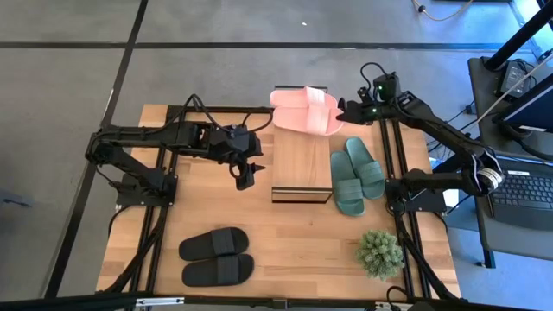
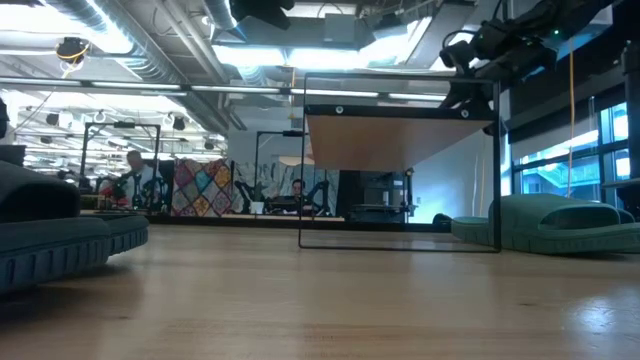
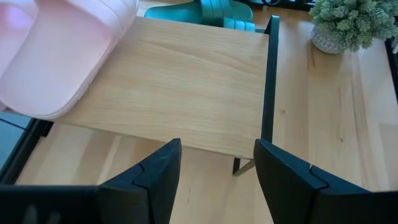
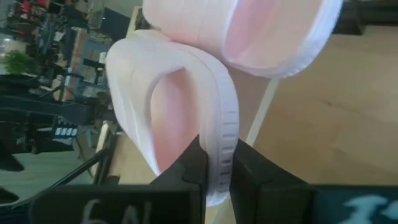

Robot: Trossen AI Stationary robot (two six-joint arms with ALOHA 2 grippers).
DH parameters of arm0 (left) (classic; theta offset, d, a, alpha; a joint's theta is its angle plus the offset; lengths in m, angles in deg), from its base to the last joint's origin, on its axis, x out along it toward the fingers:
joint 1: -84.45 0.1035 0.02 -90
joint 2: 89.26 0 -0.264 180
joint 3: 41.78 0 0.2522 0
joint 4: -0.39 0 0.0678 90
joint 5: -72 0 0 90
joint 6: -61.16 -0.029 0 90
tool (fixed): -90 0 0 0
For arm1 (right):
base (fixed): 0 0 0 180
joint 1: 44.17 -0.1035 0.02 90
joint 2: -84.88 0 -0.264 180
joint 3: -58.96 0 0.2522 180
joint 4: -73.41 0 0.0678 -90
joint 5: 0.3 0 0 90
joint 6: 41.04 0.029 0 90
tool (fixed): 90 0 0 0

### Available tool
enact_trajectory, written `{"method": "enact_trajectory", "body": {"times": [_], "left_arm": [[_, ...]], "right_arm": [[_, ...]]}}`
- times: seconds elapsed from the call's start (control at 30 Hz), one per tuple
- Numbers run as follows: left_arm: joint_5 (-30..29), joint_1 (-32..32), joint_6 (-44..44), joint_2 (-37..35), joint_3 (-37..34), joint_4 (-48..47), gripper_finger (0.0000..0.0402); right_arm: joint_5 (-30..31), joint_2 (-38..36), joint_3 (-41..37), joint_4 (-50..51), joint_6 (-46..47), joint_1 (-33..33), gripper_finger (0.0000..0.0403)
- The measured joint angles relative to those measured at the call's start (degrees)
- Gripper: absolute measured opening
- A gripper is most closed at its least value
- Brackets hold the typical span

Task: Pick and place slides into the shelf
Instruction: Put the pink slide on the shelf

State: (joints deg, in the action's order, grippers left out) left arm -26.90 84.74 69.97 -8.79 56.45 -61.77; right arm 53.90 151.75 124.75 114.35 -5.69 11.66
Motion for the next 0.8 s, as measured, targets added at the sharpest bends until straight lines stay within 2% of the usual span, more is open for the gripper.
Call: {"method": "enact_trajectory", "body": {"times": [0.53,0.8], "left_arm": [[-0.03,0.04,0.01,0.02,0.0,-0.02,0.0195],[-0.03,0.04,0.02,0.02,-0.02,-0.02,0.0195]], "right_arm": [[-1.78,0.22,-0.02,-2.57,2.1,-2.69,0.0043],[1.25,0.24,-0.04,-1.86,0.93,-3.16,0.0043]]}}
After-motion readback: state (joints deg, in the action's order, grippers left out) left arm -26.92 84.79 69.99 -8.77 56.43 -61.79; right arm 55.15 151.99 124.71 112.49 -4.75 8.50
